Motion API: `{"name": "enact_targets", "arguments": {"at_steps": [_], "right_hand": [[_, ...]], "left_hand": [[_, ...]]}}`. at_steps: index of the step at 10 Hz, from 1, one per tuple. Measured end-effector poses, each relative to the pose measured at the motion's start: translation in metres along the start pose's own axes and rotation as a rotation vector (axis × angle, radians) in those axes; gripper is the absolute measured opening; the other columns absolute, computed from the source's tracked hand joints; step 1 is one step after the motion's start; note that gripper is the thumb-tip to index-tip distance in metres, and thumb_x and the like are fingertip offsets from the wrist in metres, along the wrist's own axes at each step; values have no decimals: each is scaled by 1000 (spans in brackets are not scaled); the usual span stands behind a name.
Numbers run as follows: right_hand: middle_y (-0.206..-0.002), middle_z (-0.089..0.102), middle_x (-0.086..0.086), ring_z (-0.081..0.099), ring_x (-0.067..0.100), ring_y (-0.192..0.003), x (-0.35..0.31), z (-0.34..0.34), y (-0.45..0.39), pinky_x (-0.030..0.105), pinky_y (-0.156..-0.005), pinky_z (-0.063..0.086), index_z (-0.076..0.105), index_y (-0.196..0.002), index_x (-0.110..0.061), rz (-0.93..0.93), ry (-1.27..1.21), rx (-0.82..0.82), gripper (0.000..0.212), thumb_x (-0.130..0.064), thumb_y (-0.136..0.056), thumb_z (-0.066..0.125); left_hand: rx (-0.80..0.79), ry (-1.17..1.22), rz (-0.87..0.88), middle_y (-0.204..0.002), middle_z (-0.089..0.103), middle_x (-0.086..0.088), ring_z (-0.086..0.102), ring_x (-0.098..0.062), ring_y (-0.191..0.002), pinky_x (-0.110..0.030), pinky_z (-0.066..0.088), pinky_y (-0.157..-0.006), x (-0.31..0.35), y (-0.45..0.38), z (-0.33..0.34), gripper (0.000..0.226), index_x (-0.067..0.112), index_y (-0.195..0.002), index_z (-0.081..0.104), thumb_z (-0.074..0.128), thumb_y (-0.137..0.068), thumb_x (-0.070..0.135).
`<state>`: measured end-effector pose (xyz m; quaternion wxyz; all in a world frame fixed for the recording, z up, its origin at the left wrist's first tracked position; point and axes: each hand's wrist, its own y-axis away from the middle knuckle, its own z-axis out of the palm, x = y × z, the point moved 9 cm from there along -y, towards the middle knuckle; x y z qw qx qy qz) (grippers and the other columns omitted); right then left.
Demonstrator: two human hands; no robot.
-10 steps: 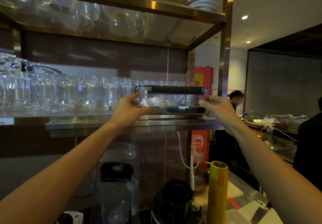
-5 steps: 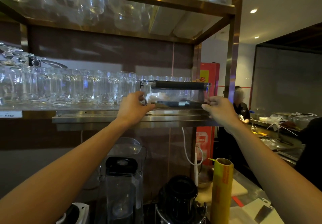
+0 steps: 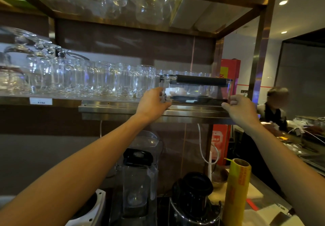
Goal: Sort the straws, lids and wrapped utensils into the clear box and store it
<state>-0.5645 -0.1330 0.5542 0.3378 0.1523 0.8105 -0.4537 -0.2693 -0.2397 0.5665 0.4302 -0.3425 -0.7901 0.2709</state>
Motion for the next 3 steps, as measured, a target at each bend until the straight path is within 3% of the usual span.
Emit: {"name": "enact_targets", "arguments": {"at_steps": [1, 2, 3], "right_hand": [[-120, 64, 6, 59, 30, -118, -23, 0, 16, 53, -96, 53, 62, -125, -19, -145, 268, 112, 33, -33, -95, 66], [-136, 58, 11, 51, 30, -129, -71, 13, 40, 48, -105, 46, 56, -139, -13, -357, 351, 128, 48, -32, -96, 67], [-140, 58, 10, 49, 29, -133, -98, 27, 57, 46, -108, 43, 56, -141, -12, -447, 338, 46, 49, -32, -98, 67]], "left_hand": [[6, -11, -31, -142, 63, -12, 63, -26, -127, -37, 52, -105, -11, 3, -9, 59, 7, -147, 52, 73, -94, 25], [-8, -77, -25, -147, 60, -7, 60, -24, -131, -42, 51, -108, -13, 8, -26, 64, 12, -150, 50, 71, -94, 34], [-2, -155, -19, -149, 59, -4, 59, -24, -131, -45, 51, -107, -13, 14, -38, 64, 15, -149, 51, 70, -94, 41]]}}
